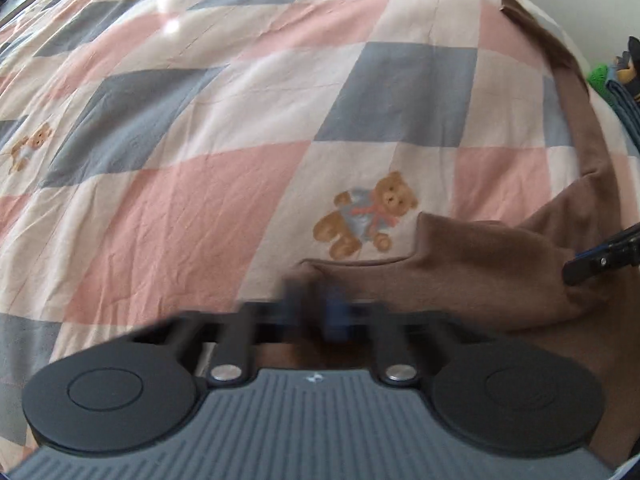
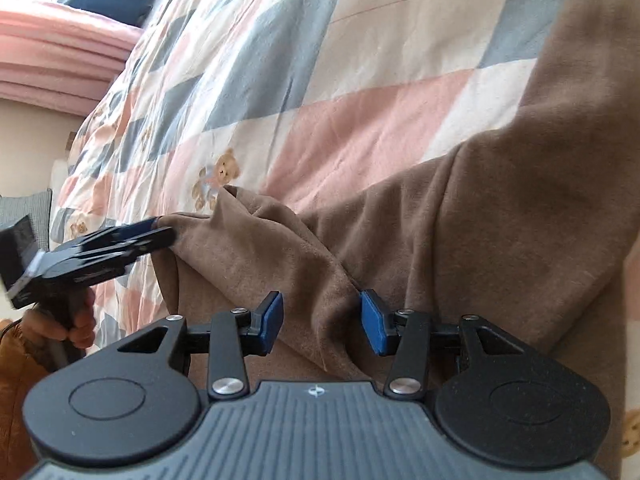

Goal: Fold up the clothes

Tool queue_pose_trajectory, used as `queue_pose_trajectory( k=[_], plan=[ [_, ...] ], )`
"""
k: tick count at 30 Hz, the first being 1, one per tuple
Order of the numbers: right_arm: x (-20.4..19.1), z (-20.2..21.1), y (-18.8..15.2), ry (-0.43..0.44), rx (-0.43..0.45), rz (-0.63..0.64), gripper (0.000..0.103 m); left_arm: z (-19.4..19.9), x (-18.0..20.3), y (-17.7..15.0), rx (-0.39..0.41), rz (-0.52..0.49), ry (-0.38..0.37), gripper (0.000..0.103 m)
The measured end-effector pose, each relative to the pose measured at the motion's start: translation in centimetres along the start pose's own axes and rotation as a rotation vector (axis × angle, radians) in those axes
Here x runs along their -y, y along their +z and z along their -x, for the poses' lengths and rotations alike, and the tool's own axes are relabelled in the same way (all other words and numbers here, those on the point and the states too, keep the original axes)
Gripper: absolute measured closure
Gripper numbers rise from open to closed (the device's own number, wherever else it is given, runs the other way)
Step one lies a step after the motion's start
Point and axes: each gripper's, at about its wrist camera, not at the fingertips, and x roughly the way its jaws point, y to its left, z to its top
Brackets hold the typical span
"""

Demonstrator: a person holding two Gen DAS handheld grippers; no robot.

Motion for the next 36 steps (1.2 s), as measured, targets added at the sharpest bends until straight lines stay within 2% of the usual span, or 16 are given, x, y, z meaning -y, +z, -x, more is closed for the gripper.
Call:
queue_pose_trajectory(
  k=[1, 3, 6, 10, 13, 14, 15, 17, 18, 19, 22, 25, 28, 30, 33, 36],
  plan=[
    [-0.6, 0.0, 0.6, -0.010, 0.000, 0.028, 0.096, 0.0, -0.1, 0.0, 0.007, 0.008, -0.001, 0.101],
    [-1.9, 0.2, 2.0, -0.030, 0.000, 0.090, 0.097, 1.7, -0.4, 0.4, 0.062, 0.040, -0.014, 0.101],
    [-5.4, 2.1, 5.7, -0.034, 0.089, 0.244, 0.098, 3.3, -0.9, 1.5, 0.114, 0.071, 0.002, 0.101],
    [-9.0, 5.0, 10.8, -0.034, 0.271, 0.376, 0.098, 3.2, -1.5, 1.6, 0.185, 0.167, 0.066, 0.099],
    [-9.9, 4.4, 13.7, -0.122, 0.335, 0.453, 0.098, 2.7, -1.9, 1.6, 0.227, 0.243, 0.130, 0.082],
    [-9.8, 3.6, 14.5, -0.171, 0.346, 0.471, 0.098, 1.9, -1.9, 1.6, 0.193, 0.256, 0.180, 0.072],
    [-9.0, 2.1, 15.3, -0.244, 0.330, 0.466, 0.096, 1.1, -1.9, 1.5, 0.154, 0.263, 0.204, 0.072],
    [-6.3, -1.4, 16.7, -0.391, 0.241, 0.395, 0.048, 0.8, -2.2, 1.0, 0.121, 0.298, 0.255, 0.072],
    [-5.0, -2.2, 16.9, -0.423, 0.218, 0.346, 0.046, 1.5, -2.4, 0.6, 0.133, 0.333, 0.281, 0.072],
    [-4.1, -1.6, 16.4, -0.385, 0.241, 0.311, 0.048, 2.5, -2.7, -0.2, 0.147, 0.375, 0.287, 0.069],
    [-2.1, 1.5, 13.7, -0.297, 0.322, 0.240, 0.029, 5.8, -3.3, -3.5, 0.160, 0.510, 0.234, 0.065],
    [0.3, 5.7, 9.2, -0.239, 0.324, 0.182, 0.028, 8.8, -1.2, -8.5, 0.108, 0.579, 0.167, 0.065],
    [4.5, 10.3, 2.5, -0.172, 0.239, 0.073, 0.028, 10.3, 2.7, -14.7, -0.007, 0.611, 0.051, 0.063],
    [6.9, 12.6, -2.8, -0.180, 0.133, 0.027, 0.029, 11.0, 6.0, -19.2, -0.083, 0.641, -0.028, 0.059],
    [9.9, 14.8, -10.6, -0.229, 0.005, -0.004, 0.029, 11.7, 10.0, -25.4, -0.170, 0.708, -0.087, 0.059],
    [12.0, 16.2, -16.5, -0.263, -0.079, -0.007, 0.029, 12.4, 12.9, -30.3, -0.198, 0.801, -0.118, 0.056]
  ],
)
